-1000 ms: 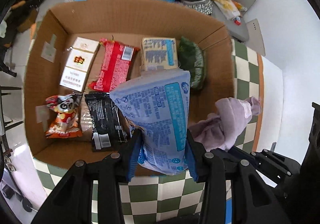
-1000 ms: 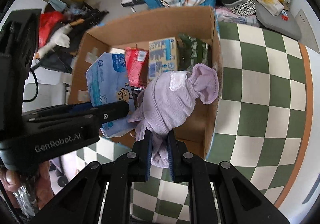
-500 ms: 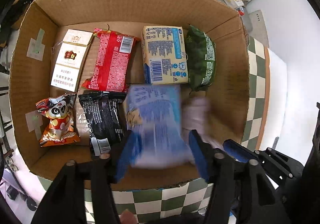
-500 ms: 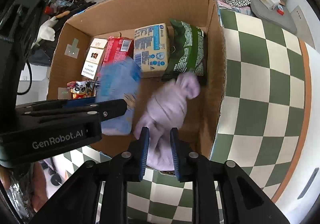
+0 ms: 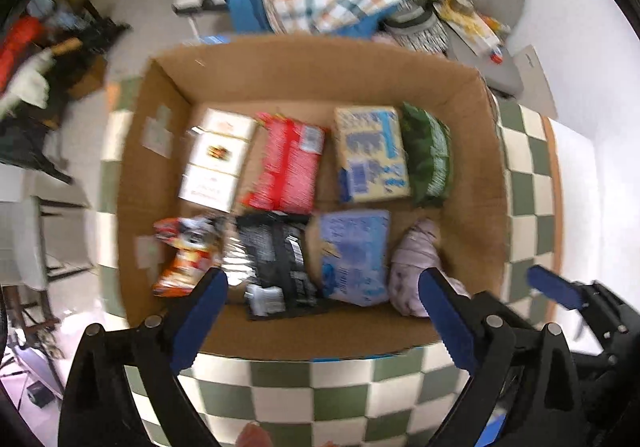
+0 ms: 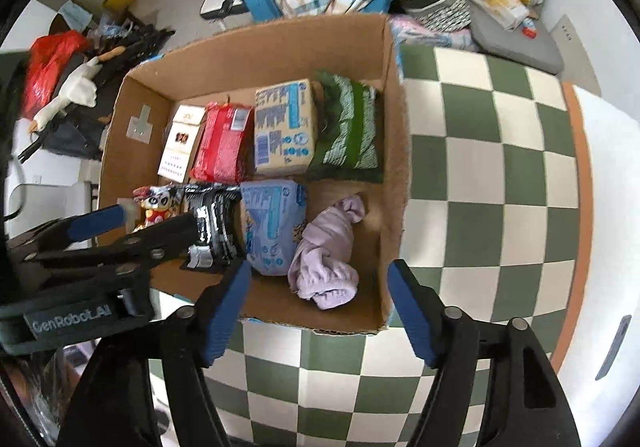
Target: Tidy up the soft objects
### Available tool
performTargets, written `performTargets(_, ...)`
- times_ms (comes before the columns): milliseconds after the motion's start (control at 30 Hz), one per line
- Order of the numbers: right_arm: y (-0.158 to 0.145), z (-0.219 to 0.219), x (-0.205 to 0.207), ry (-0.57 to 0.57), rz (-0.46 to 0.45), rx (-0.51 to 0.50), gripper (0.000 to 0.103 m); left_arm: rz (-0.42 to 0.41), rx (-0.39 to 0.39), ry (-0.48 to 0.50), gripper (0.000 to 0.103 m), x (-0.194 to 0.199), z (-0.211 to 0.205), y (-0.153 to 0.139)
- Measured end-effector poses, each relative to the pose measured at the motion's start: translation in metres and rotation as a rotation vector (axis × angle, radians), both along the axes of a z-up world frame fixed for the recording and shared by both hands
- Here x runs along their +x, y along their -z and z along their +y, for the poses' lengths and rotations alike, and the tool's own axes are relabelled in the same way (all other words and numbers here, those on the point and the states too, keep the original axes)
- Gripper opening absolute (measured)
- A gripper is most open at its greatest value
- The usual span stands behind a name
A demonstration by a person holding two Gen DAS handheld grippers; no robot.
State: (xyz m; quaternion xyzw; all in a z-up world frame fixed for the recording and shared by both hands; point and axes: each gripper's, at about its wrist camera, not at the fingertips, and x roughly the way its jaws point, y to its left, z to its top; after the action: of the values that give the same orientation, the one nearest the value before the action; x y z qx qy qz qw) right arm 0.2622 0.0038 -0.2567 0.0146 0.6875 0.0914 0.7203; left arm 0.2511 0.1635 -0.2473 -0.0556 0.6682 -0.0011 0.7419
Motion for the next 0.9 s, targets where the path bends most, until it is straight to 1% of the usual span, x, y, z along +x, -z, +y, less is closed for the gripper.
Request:
performTargets(67,-0.002,0.001,-0.002,0.002,-0.022,-0.038,0.076,-0.034,0.026,-0.015,0.102,-0.005,0.006,-0.006)
performTargets(100,-0.002,0.001,-0.002,0.002,-0.025,-0.047,0.082,-0.041,0.029,-0.022,0.102,-0.007,0.008,-0.007)
performTargets(167,-0.001,0.002,-0.004,0.004,-0.030,-0.065,0.089,-0.054,0.038,-0.032,0.102,-0.010,0.013,-0.008)
performTargets(233,0.001,0.002,-0.004,0.010,-0.038,-0.086,0.091,-0.067,0.054,-0.042,0.102,-0.012,0.018,-0.009)
performTargets(300,0.003,0.002,-0.005,0.013,-0.040,-0.095,0.099,-0.077,0.068,-0.054,0.102,-0.014,0.024,-0.007)
performTargets(367,0.003,0.003,-0.005,0.015,-0.050,-0.112,0.103,-0.088,0.075,-0.069,0.102,-0.016,0.030,-0.006)
performTargets(467,0.003,0.007,-0.006,0.013,-0.070,-0.137,0.103,-0.100,0.079,-0.079,0.103,-0.017,0.035,-0.006)
performTargets(567,0.004,0.010,-0.008,0.013,-0.072,-0.140,0.103,-0.112,0.100,-0.079,0.103,-0.018,0.037,-0.007)
performTargets(700,0.002,0.013,-0.011,0.014,-0.082,-0.141,0.103,-0.122,0.099,-0.084,0.103,-0.021,0.039,-0.014)
performTargets(767,-0.003,0.012,-0.014,0.016,-0.093,-0.137,0.103,-0.137,0.107,-0.078,0.103,-0.025,0.037,-0.022)
performTargets(833,-0.012,0.010,-0.018,0.022,-0.107,-0.129,0.103,-0.163,0.118,-0.071,0.103,-0.032,0.035,-0.038)
performTargets(900,-0.027,0.007,-0.027,0.027,-0.134,-0.126,0.103,-0.203,0.145,-0.060,0.103,-0.045,0.029,-0.061)
